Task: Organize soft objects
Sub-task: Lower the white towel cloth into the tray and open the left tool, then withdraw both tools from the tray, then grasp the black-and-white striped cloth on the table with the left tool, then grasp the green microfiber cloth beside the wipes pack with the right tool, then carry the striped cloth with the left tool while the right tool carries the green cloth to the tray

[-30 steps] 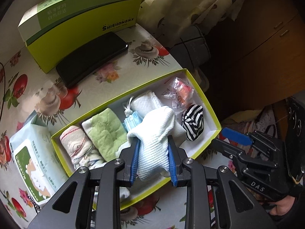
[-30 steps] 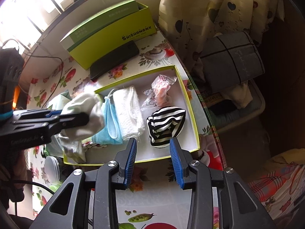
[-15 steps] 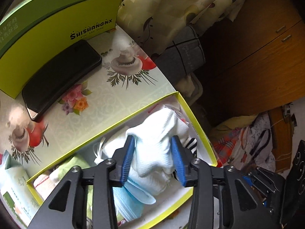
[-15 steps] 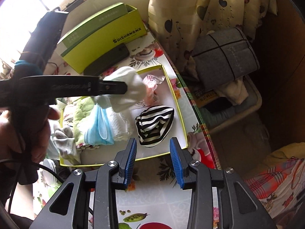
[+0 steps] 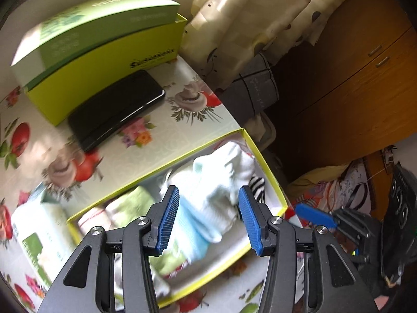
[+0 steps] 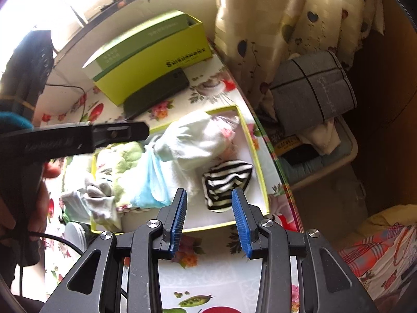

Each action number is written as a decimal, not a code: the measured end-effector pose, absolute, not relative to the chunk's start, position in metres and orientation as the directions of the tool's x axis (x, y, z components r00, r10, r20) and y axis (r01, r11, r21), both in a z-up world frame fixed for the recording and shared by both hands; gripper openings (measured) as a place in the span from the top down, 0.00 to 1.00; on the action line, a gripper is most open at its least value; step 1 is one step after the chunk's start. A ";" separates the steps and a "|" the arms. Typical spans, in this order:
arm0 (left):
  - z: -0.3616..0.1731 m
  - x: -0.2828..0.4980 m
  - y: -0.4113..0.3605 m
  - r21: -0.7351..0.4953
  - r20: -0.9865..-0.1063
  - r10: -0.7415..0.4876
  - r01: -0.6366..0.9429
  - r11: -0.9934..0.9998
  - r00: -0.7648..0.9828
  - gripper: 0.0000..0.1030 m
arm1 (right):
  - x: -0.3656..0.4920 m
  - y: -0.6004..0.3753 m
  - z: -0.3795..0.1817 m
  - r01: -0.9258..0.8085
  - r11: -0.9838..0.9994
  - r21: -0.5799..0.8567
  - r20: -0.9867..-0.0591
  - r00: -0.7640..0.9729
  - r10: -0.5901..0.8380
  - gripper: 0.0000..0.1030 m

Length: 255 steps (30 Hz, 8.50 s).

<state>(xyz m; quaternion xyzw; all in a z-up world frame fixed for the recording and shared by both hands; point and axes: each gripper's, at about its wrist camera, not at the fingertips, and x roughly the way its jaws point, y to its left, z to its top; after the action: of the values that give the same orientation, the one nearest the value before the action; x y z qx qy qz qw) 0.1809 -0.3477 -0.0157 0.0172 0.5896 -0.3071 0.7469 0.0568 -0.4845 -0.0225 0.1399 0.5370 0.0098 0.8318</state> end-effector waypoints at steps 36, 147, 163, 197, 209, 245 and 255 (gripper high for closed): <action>0.030 0.091 -0.164 -0.272 -0.885 -0.346 0.257 0.927 0.312 0.53 | 0.043 -0.307 0.026 -0.222 0.952 0.210 -0.895 0.349 0.279 0.61; -0.093 0.045 0.074 -0.303 -0.931 -0.229 -0.253 0.919 0.285 0.84 | 0.098 -0.072 -0.112 -0.562 0.820 0.110 -0.989 0.020 0.146 0.86; -0.104 0.051 0.069 -0.282 -0.939 -0.216 -0.241 0.929 0.266 0.57 | 0.104 -0.086 -0.099 -0.556 0.826 0.095 -0.989 0.038 0.140 0.46; -0.045 0.049 0.036 -0.266 -0.917 -0.193 -0.174 0.948 0.350 0.89 | 0.082 -0.133 -0.009 -0.501 0.824 0.263 -0.911 0.151 0.383 0.94; 0.007 0.061 -0.004 -0.260 -0.891 -0.211 -0.071 0.963 0.401 0.89 | 0.076 -0.181 0.033 -0.439 0.851 0.287 -0.872 0.248 0.422 0.94; 0.027 0.094 -0.125 -0.230 -0.892 -0.281 0.178 0.957 0.354 0.89 | 0.065 -0.311 0.042 -0.192 0.929 0.317 -0.851 0.374 0.368 0.94; 0.028 0.102 -0.155 -0.228 -0.894 -0.299 0.236 0.945 0.334 0.89 | 0.061 -0.345 0.036 -0.119 0.942 0.315 -0.856 0.393 0.336 0.94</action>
<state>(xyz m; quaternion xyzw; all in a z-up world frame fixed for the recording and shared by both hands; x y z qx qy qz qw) 0.1018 -0.1547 0.0279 -0.0285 0.5534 -0.1636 0.8162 0.0613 -0.3446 0.0359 0.1020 0.5334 0.1372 0.8284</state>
